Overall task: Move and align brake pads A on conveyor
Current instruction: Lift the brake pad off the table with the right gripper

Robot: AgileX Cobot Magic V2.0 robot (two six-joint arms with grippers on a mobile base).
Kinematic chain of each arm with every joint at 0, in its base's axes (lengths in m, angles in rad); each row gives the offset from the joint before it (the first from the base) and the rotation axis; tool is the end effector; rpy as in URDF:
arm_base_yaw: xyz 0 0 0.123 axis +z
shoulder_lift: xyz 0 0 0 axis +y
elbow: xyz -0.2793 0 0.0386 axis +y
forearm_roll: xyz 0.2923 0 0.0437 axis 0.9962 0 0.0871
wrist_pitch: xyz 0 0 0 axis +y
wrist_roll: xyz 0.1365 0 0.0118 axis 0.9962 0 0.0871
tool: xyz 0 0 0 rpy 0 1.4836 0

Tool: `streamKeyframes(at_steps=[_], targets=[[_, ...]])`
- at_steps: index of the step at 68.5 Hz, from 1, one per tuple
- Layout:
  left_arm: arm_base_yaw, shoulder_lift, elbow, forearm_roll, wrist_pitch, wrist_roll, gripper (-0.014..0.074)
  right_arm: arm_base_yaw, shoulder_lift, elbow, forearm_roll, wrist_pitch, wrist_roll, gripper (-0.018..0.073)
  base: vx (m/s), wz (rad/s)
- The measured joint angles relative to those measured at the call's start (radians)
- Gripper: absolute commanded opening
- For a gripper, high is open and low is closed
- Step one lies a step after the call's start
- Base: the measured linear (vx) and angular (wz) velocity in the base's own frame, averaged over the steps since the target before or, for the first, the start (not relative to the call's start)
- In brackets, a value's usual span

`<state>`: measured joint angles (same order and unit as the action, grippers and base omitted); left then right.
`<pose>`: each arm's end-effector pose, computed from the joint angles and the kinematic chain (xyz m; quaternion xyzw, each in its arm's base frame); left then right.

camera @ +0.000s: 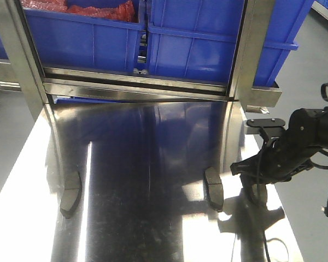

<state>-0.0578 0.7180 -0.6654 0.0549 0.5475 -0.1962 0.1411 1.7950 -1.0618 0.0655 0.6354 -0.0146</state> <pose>0.2284 -0.0093 0.2968 -0.0467 0.8618 -0.0399 0.5034 0.3807 0.0595 0.0924 -0.0537 0.9878 0.0321 0.1424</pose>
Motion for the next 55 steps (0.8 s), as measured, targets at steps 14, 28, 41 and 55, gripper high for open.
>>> streamKeyframes(at_steps=[14,28,41,55], targets=[[0.0,0.0,0.0,0.0,0.0,0.0,0.0164,0.0,-0.134,0.097,0.0,-0.08,0.015,0.0025,0.0,0.0],[0.0,0.0,0.0,0.0,0.0,0.0,0.0164,0.0,-0.328,0.222,0.0,-0.151,0.015,0.0025,0.0,0.0],[0.0,0.0,0.0,0.0,0.0,0.0,0.0164,0.0,-0.526,0.303,0.0,-0.183,0.015,0.0025,0.0,0.0],[0.0,0.0,0.0,0.0,0.0,0.0,0.0164,0.0,-0.738,0.376,0.0,-0.2,0.004,0.0025,0.0,0.0]])
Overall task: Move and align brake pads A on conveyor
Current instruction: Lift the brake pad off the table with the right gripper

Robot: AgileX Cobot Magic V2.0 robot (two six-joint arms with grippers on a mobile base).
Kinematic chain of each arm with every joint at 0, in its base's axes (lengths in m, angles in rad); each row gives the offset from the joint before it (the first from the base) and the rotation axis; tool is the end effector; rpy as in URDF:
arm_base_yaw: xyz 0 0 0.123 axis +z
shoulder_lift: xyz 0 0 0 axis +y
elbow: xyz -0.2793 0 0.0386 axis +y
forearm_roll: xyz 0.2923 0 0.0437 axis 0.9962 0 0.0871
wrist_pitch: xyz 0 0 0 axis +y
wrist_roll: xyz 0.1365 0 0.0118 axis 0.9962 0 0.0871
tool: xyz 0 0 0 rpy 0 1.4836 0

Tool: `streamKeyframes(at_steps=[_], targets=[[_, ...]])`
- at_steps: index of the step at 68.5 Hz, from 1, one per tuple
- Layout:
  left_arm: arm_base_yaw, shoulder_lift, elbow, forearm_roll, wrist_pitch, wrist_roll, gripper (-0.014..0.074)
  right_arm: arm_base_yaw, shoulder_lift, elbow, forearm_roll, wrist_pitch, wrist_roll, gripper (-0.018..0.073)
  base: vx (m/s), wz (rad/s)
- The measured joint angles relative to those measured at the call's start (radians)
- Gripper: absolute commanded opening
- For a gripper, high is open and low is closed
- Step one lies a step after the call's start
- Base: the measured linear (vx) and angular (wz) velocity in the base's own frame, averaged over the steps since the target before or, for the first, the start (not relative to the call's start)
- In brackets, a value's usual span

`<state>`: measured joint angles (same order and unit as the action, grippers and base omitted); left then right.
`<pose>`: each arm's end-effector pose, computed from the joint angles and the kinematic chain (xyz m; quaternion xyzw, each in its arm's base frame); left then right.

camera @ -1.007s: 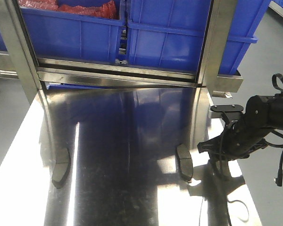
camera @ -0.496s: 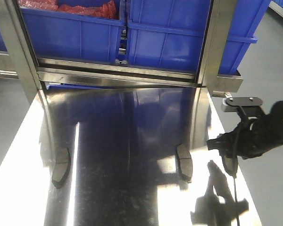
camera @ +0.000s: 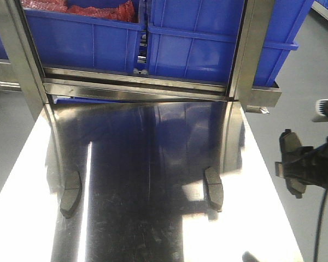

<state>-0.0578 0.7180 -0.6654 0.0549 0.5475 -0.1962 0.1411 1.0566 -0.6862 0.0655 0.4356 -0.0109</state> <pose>0.2284 -0.0093 0.2968 -0.0467 0.8618 -0.0399 0.5034 0.2842 0.0442 0.2299 -0.0478 0.9091 0.0517 0.4105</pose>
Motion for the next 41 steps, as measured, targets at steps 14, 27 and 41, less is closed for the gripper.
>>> streamKeyframes(at_steps=[14,27,41], targets=[[0.0,0.0,0.0,0.0,0.0,0.0,0.0164,0.0,-0.202,0.049,-0.004,-0.004,-0.007,0.0025,0.0,0.0],[0.0,0.0,0.0,0.0,0.0,0.0,0.0164,0.0,-0.366,0.122,-0.004,-0.038,-0.06,0.0025,0.0,0.0],[0.0,0.0,0.0,0.0,0.0,0.0,0.0164,0.0,-0.494,0.162,-0.004,-0.059,-0.067,0.0025,0.0,0.0]])
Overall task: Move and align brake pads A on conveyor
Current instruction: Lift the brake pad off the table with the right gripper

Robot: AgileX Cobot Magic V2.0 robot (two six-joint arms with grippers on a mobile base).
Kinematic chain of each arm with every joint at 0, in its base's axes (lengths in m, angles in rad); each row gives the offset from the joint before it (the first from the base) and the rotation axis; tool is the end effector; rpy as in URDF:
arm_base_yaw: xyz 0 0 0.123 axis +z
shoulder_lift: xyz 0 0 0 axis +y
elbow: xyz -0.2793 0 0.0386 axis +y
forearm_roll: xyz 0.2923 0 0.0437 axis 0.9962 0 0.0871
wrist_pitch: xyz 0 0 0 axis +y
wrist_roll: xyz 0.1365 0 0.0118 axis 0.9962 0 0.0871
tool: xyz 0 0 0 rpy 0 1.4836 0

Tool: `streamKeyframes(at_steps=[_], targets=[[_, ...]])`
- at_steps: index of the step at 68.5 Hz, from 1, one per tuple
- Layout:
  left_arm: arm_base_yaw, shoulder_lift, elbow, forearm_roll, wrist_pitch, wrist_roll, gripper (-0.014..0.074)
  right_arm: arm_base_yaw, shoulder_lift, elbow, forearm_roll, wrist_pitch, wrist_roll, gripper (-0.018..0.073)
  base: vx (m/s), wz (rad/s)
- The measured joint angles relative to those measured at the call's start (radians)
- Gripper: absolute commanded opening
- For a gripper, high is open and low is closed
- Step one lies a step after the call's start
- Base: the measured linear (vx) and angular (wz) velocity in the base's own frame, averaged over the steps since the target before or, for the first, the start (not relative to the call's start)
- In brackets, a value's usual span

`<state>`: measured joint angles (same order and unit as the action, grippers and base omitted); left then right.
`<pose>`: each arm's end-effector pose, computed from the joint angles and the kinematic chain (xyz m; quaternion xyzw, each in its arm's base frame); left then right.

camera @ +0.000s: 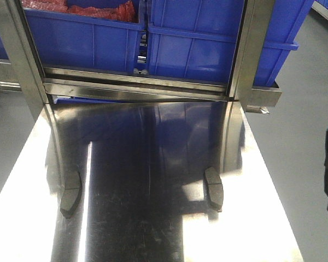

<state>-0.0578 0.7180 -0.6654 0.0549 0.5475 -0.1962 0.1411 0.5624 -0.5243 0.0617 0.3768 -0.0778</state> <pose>0.2284 -0.0093 0.2968 -0.0467 0.8618 -0.0399 0.5034 0.2052 0.0323 0.2930 -0.0722 0.8096 0.0443 0.5809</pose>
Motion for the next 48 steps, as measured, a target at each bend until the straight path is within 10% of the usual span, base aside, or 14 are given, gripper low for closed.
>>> streamKeyframes(at_steps=[48], targets=[[0.0,0.0,0.0,0.0,0.0,0.0,0.0164,0.0,-0.043,0.0,0.0,-0.001,-0.002,0.0025,0.0,0.0]])
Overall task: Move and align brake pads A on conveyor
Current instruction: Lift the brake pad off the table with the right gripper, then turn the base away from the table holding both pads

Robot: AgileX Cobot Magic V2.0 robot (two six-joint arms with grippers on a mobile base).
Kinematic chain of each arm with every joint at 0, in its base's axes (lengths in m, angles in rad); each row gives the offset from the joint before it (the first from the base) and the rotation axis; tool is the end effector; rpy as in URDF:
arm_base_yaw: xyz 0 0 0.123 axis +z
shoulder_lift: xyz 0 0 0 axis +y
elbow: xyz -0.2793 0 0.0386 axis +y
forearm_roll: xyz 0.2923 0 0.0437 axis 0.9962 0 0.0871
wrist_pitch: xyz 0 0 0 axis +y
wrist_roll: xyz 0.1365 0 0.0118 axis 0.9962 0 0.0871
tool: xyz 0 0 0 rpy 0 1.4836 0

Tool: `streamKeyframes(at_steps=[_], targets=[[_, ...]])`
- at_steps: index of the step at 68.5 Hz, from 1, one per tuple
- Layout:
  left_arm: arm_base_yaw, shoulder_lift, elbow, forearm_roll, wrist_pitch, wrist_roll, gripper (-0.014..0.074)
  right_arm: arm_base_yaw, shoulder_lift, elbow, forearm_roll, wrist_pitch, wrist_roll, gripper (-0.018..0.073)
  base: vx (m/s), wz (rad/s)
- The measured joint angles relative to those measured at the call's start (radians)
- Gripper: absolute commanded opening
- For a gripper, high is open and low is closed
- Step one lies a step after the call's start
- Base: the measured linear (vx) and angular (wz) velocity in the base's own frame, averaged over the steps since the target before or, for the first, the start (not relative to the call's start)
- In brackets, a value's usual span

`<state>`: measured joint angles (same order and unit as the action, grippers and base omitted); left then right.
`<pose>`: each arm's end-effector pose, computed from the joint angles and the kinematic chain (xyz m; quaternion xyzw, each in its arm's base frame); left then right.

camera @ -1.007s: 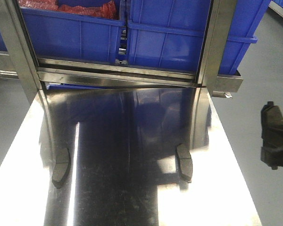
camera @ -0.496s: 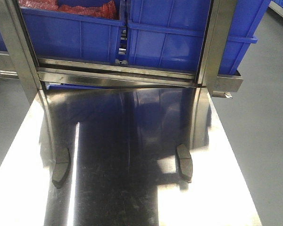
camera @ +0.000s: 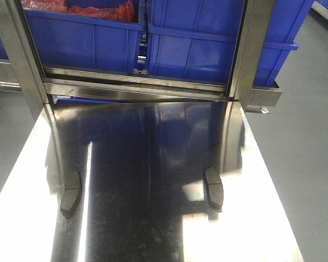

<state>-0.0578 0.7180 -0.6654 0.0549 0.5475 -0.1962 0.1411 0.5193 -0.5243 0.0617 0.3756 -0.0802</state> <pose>0.2284 -0.0093 0.2968 -0.0467 0.8618 -0.0399 0.5034 0.1978 0.0312 0.3019 -0.0722 0.7964 0.0445 0.5988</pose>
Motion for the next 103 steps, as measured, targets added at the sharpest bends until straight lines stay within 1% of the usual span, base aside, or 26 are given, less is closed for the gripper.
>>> streamKeyframes(at_steps=[43,103], targets=[[0.0,0.0,0.0,-0.001,0.0,0.0,0.0164,0.0,0.0,0.0,0.0,0.0,0.0,0.0025,-0.01,0.02],[0.0,0.0,0.0,-0.001,0.001,0.0,0.0164,0.0,0.0,0.0,0.0,0.0,0.0,0.0025,-0.09,0.28]])
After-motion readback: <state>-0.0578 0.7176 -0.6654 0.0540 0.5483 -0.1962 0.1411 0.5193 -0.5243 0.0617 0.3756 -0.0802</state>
